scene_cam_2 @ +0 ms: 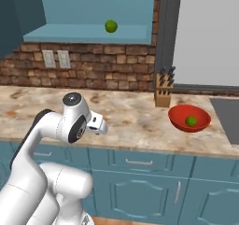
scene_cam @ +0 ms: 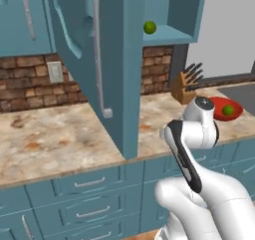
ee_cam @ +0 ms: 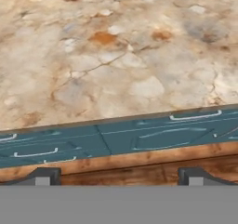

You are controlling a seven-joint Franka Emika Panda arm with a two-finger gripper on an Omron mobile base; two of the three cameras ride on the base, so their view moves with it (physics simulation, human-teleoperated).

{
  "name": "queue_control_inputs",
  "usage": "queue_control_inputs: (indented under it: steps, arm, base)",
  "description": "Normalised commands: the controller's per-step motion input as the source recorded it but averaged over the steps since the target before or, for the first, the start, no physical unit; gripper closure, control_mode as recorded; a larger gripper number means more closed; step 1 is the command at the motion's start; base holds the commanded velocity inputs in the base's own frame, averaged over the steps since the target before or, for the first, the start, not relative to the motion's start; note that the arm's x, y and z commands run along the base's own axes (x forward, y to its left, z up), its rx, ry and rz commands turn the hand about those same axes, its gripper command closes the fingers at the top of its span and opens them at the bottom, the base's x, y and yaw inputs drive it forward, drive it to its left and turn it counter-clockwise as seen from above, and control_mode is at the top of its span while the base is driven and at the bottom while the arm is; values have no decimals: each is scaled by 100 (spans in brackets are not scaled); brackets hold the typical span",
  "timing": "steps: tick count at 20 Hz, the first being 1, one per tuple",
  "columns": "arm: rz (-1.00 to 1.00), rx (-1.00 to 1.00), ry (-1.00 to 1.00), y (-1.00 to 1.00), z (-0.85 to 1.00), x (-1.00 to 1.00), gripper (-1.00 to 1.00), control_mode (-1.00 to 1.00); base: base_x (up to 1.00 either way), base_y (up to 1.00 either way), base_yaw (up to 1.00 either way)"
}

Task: Pick the limes from the cabinet and place them in one bowl. Pick the mango from the sink and place it in the other bowl.

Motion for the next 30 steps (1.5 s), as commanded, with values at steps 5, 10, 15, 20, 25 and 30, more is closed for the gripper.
queue_control_inputs:
  steps: [5,10,15,20,25,30]
  arm:
    - [0,0,0,0,0,0,-100,100]
    - [0,0,0,0,0,0,-100,100]
    - [0,0,0,0,0,0,-100,100]
    - [-5,3,-6,6,29,22,-100,-100]
    - [-15,6,-16,13,89,36,-100,-100]
    - [-12,1,-14,6,100,20,-100,-100]
  base:
    - [59,-25,2]
    - [89,0,-5]
    - [74,-21,-9]
    - [44,-4,-5]
    - [0,0,0]
    - [0,0,0]
